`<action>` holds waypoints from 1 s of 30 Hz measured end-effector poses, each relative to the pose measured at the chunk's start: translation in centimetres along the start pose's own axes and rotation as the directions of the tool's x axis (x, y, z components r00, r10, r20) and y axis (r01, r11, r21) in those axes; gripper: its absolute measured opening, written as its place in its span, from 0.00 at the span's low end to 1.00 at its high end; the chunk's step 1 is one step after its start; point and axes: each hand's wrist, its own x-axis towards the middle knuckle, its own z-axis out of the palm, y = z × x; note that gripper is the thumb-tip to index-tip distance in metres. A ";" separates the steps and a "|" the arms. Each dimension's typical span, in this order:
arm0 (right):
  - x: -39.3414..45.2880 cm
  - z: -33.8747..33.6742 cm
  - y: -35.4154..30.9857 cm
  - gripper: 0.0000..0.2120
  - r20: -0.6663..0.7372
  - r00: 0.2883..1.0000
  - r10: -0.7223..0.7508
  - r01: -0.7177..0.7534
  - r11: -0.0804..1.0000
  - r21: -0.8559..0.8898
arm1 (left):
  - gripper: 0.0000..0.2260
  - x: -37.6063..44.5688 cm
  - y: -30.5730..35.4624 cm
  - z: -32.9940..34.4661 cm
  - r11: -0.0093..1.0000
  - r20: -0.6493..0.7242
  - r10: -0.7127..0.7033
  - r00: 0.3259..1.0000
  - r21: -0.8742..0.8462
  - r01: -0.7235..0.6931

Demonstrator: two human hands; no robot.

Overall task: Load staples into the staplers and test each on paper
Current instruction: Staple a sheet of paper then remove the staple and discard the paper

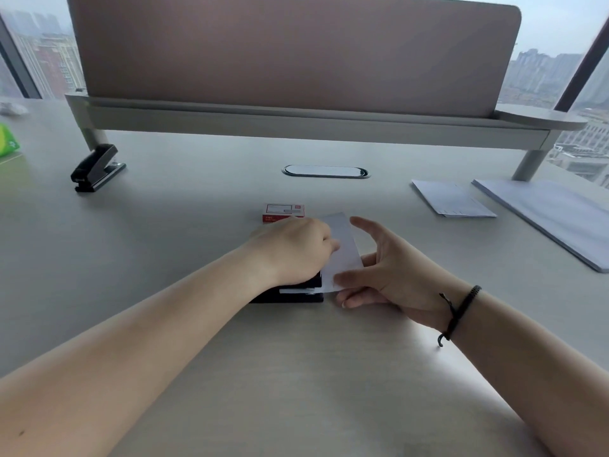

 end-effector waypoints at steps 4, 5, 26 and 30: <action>-0.2 0.0 -0.1 0.42 -0.008 1.000 0.006 -0.006 1.000 0.008 | 0.16 0.1 0.1 0.1 0.997 0.040 -0.033 0.999 0.067 0.031; -0.2 -0.1 -0.1 0.42 -0.007 1.000 0.010 -0.010 1.000 0.015 | 0.14 0.1 0.1 0.1 0.996 0.048 -0.032 0.998 0.086 0.028; -0.1 1.5 -0.1 0.41 -0.042 0.999 0.014 -0.016 0.999 -0.032 | 0.06 -0.4 0.7 0.0 0.981 0.050 -0.024 0.998 0.191 0.014; -0.1 2.2 0.0 0.40 -0.072 0.997 0.016 -0.023 0.994 -0.106 | 0.06 -0.4 0.3 0.3 0.992 0.032 -0.012 0.999 0.128 0.008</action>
